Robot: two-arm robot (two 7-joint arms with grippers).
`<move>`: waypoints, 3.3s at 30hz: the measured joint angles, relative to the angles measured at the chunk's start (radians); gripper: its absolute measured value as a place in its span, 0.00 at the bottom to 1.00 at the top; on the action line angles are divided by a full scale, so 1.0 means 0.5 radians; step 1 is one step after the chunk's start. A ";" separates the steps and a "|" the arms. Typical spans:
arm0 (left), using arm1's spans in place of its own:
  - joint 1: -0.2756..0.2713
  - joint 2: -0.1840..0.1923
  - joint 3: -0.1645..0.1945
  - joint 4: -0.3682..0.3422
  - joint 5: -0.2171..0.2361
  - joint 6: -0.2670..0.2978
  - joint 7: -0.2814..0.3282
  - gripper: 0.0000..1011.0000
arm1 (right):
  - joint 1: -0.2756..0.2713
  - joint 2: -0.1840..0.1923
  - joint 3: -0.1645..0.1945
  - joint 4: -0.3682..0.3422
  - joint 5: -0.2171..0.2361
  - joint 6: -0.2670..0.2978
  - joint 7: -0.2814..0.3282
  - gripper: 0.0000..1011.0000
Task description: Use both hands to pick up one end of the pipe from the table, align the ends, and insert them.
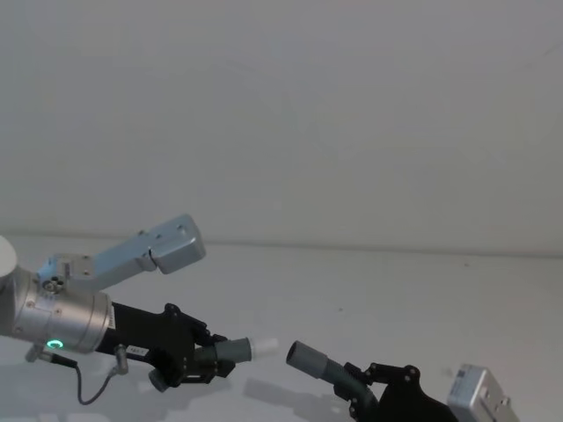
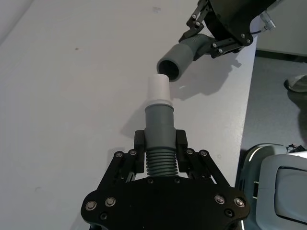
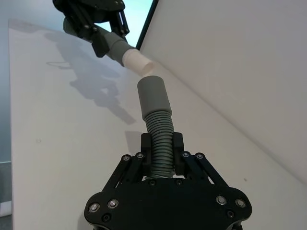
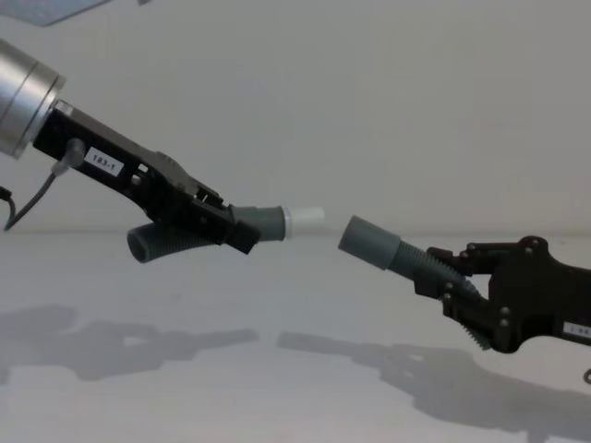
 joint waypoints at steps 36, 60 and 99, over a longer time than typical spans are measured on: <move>-0.100 -0.005 0.102 0.102 -0.027 -0.014 -0.073 0.33 | 0.066 0.039 -0.077 0.027 -0.013 -0.059 0.015 0.23; -0.192 -0.026 0.186 0.202 -0.048 -0.072 -0.175 0.33 | 0.109 0.034 -0.108 0.068 -0.046 -0.105 -0.004 0.23; -0.326 -0.060 0.314 0.329 -0.064 -0.119 -0.289 0.33 | 0.133 0.040 -0.128 0.110 -0.116 -0.338 0.018 0.23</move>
